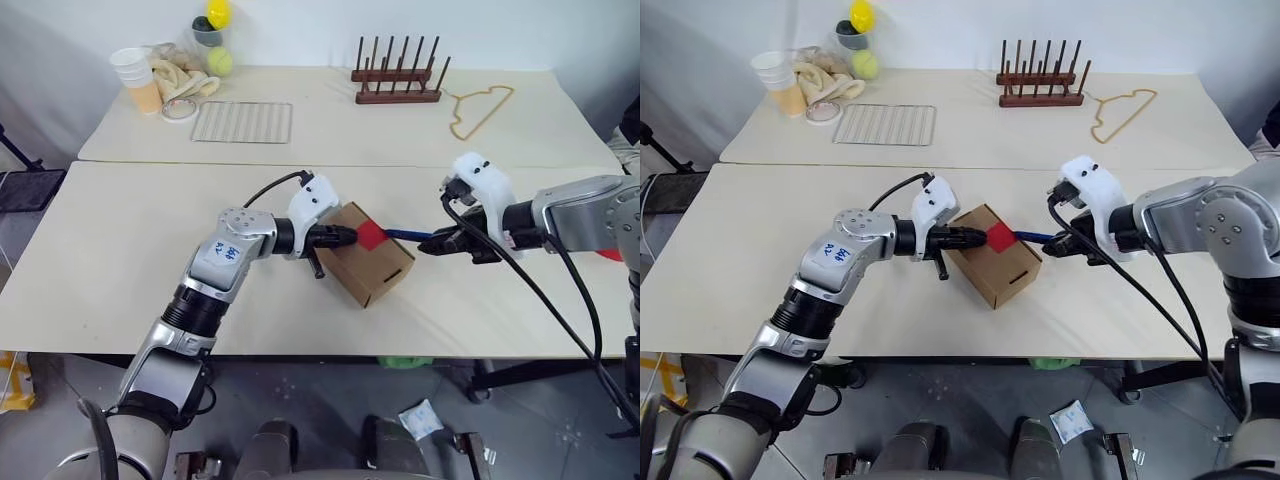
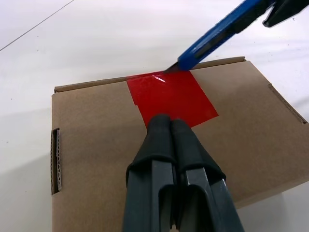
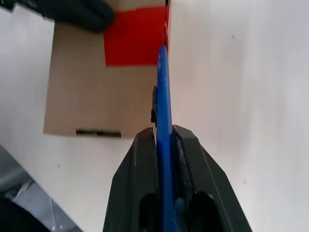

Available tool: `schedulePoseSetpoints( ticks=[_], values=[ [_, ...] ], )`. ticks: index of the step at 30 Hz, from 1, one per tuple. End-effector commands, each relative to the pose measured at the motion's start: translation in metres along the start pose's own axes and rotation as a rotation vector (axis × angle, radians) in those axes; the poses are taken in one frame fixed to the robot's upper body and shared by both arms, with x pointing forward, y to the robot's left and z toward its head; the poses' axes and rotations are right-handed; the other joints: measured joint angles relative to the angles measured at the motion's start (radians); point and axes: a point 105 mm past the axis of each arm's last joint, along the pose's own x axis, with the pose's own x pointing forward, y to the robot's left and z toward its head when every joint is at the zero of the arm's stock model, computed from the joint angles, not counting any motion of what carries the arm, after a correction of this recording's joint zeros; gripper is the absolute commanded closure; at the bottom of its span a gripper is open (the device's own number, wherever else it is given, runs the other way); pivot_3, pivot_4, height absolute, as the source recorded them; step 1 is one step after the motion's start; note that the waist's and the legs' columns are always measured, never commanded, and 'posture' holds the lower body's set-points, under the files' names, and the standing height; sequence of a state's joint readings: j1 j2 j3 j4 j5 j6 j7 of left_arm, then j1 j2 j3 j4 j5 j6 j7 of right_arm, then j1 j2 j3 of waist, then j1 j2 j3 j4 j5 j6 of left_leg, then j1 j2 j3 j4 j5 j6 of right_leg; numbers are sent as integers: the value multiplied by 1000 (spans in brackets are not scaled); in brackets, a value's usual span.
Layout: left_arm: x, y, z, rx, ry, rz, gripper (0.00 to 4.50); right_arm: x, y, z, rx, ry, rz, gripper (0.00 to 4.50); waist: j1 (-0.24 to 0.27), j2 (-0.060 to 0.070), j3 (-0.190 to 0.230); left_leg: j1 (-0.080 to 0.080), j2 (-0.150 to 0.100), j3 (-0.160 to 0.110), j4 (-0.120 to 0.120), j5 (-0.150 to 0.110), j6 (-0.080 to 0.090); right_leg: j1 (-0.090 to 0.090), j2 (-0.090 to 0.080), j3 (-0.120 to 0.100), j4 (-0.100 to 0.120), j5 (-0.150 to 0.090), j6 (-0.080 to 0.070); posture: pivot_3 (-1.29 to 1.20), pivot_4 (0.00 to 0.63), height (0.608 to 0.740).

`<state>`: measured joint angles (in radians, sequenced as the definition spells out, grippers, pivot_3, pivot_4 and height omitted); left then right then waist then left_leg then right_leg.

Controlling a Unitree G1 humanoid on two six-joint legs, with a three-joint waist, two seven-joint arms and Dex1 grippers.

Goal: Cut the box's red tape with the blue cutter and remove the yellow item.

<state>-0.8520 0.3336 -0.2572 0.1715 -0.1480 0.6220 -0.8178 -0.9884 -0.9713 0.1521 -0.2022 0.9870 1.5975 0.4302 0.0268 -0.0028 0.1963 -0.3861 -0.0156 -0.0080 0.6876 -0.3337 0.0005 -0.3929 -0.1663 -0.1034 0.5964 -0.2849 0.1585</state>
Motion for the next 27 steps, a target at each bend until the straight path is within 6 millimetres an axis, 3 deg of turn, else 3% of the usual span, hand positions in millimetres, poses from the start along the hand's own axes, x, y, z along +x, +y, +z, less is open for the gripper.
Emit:
schedulePoseSetpoints(
  ticks=[1, 6, 13, 17, 19, 22, 27],
  values=[
    [5, -4, -33, -61, 118, 2, 4500, -5, 7, -12, -9, 52, 36, 4385, 0, 0, 0, 0, 0, 0, 0, 0, 0, 0, 0, 0, 0, 0, 0, 0, 150, 740],
    [4, -4, -33, -65, 113, 3, 4500, -17, 8, -19, -18, 61, 41, 4385, 0, 0, 0, 0, 0, 0, 0, 0, 0, 0, 0, 0, 0, 0, 0, 0, 150, 740],
    [0, -9, -23, -49, 47, -40, 4500, -42, 15, 5, -12, -118, 100, 4385, 0, 0, 0, 0, 0, 0, 0, 0, 0, 0, 0, 0, 0, 0, 0, 0, 150, 740],
    [-7, -4, -19, -34, 19, -34, 4500, -62, 9, 3, 11, -175, 82, 4385, 0, 0, 0, -1, 0, 0, 0, 0, 0, 0, 0, 0, -1, 0, 0, 0, 150, 740],
    [-12, 1, -14, -31, -9, -32, 4500, -76, -4, 0, 26, -233, 39, 4385, 2, 0, 0, -1, 0, 0, 0, 0, 0, 0, 0, 0, -1, 0, 0, 0, 150, 740],
    [-21, 3, 0, 4, -95, -61, 4500, -87, -39, -10, -3, -365, -85, 4385, 2, -1, 0, -2, 0, 1, 0, 0, 0, 0, 0, -1, -2, 0, 0, 0, 150, 740],
    [-33, 0, 17, 55, -215, -132, 4500, -59, -81, -47, -36, -428, -220, 4385, -5, -1, 0, -1, 0, 4, 0, 0, 0, -1, 0, 1, -1, 0, 0, 0, 150, 740]
  ],
)
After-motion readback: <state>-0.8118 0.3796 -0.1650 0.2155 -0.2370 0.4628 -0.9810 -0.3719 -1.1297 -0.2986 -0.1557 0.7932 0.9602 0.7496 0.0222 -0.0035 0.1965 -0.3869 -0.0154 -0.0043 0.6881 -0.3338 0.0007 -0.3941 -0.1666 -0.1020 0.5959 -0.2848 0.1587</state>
